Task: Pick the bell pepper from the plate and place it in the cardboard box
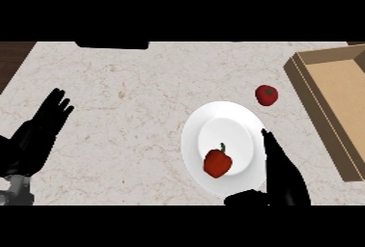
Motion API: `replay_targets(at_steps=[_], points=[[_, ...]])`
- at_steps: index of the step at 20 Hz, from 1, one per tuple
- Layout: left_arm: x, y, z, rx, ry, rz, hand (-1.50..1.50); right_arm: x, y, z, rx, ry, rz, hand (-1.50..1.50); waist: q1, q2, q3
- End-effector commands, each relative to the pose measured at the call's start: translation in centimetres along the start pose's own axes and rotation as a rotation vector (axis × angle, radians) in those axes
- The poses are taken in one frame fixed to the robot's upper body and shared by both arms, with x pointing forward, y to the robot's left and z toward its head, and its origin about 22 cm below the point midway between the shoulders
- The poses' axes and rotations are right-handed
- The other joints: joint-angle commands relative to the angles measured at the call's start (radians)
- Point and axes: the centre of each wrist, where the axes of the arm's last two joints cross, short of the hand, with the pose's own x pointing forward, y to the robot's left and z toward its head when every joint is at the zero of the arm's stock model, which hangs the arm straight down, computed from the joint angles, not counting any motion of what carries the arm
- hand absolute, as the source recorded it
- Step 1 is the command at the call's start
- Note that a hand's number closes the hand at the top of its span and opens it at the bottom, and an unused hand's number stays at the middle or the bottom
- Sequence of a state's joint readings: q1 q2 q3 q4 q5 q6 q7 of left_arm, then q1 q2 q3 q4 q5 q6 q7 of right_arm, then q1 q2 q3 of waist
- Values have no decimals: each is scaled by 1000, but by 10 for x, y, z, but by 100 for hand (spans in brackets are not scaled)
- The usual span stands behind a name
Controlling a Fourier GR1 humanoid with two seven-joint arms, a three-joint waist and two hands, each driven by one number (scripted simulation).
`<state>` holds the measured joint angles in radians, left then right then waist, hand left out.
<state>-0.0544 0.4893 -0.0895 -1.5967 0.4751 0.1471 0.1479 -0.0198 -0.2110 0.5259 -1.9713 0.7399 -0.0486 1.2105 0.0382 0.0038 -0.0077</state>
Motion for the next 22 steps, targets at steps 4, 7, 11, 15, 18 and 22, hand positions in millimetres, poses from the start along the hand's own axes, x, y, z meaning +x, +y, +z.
replay_targets(at_steps=[4,7,11,15,18,22], points=[[-4,8,3,17,9,-17,0,43,9,1,87,207,106,-150,-20,-2,2],[4,4,3,25,4,-6,0,52,12,-7,87,223,117,-150,-23,-3,5],[2,18,11,18,2,-7,0,56,13,-6,80,209,125,-150,-22,-5,5],[-2,10,2,35,-1,-4,0,70,7,0,60,142,105,-150,-33,-5,5],[-9,1,7,35,17,10,0,71,23,-5,56,160,145,-150,-31,-5,6],[-8,-4,5,35,13,5,0,80,17,-17,61,173,185,-150,-31,-5,6]])
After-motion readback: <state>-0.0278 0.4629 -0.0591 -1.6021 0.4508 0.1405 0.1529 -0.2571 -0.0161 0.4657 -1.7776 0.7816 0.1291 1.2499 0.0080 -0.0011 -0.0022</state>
